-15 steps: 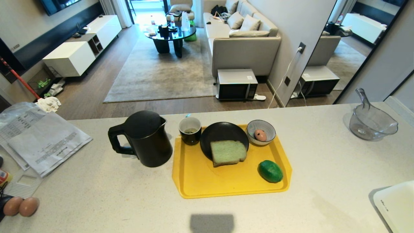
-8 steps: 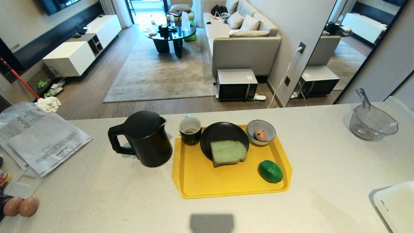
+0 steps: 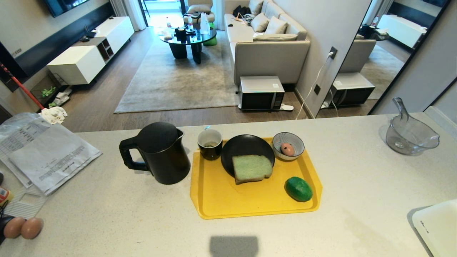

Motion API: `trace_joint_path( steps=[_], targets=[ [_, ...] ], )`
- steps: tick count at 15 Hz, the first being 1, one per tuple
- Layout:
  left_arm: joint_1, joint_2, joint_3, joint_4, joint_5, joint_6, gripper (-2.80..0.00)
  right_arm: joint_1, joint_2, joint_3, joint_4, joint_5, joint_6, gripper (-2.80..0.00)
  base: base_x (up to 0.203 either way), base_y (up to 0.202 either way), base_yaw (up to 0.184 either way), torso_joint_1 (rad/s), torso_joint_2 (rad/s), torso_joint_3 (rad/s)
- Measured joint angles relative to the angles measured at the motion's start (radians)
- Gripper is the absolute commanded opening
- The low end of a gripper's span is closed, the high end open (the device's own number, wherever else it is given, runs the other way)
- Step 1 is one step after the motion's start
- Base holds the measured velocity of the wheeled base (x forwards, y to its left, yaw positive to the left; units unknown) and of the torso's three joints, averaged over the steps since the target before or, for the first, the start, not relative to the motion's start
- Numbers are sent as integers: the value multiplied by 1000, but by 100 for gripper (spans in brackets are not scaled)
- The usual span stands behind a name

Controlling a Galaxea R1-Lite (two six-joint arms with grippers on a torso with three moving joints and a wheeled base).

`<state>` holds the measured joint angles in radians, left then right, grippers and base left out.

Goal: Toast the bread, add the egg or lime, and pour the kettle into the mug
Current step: Pick up the kettle

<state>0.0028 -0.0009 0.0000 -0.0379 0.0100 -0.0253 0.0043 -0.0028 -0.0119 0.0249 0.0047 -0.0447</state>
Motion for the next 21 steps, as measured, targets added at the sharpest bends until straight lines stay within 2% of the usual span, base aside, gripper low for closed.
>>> trace_joint_path(
  steps=[16,19,21],
  targets=[
    [0,0,-9,6,12,-1,-280,0,0,4,-2,-6,10,-280,0,0,0,0,0,0],
    [-2,22,-162,103,63,-6,-280,0,1,4,-2,-6,10,-280,0,0,0,0,0,0],
    [-3,73,-275,173,75,-10,-280,0,1,4,-2,-6,10,-280,0,0,0,0,0,0]
  ],
)
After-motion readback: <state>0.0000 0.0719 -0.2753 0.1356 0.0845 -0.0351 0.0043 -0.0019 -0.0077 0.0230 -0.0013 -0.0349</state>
